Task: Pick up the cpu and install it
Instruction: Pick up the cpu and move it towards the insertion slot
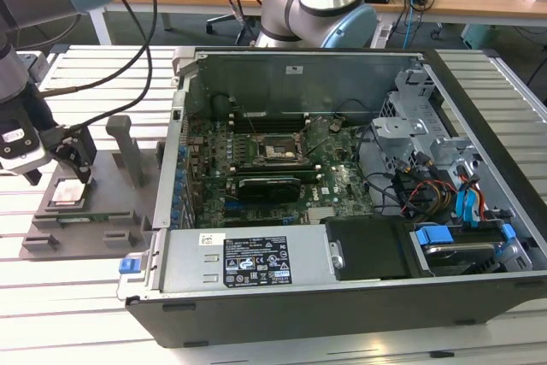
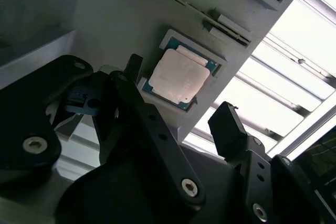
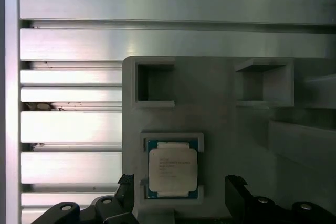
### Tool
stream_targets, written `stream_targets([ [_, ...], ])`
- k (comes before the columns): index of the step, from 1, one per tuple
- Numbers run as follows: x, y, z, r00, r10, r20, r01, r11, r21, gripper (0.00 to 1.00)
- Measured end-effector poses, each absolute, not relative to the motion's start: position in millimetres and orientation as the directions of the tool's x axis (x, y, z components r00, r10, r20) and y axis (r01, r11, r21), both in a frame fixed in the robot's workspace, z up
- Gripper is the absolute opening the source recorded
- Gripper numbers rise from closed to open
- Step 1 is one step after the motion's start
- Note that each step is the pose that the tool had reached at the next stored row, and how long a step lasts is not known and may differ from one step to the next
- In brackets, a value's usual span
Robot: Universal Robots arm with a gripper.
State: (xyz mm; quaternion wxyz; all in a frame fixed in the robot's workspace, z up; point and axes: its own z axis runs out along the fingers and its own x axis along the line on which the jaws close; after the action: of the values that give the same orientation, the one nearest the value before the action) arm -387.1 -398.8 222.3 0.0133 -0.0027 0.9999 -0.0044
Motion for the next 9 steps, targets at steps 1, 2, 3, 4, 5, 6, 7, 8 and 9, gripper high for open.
stream_targets([
  [1,-387.1,-398.8,221.9,-1.0,-0.006,-0.027,-0.005,1.0,-0.009,0.78],
  [2,-387.0,-398.8,221.1,-1.0,-0.006,-0.027,-0.005,1.0,-0.009,0.78],
  [3,-387.0,-398.8,220.5,-1.0,-0.006,-0.027,-0.005,1.0,-0.009,0.78],
  [4,-386.9,-398.8,220.0,-1.0,-0.006,-0.027,-0.005,1.0,-0.009,0.78],
  [5,-386.9,-398.8,219.4,-1.0,-0.005,-0.027,-0.005,1.0,-0.009,0.78],
  [6,-386.9,-398.8,218.9,-1.0,-0.006,-0.027,-0.005,1.0,-0.009,0.78],
  [7,-386.9,-398.8,218.5,-1.0,-0.005,-0.027,-0.005,1.0,-0.009,0.78],
  [8,-386.8,-398.8,217.7,-1.0,-0.006,-0.027,-0.005,1.0,-0.009,0.78],
  [9,-386.8,-398.8,217.1,-1.0,-0.006,-0.027,-0.005,1.0,-0.009,0.78],
])
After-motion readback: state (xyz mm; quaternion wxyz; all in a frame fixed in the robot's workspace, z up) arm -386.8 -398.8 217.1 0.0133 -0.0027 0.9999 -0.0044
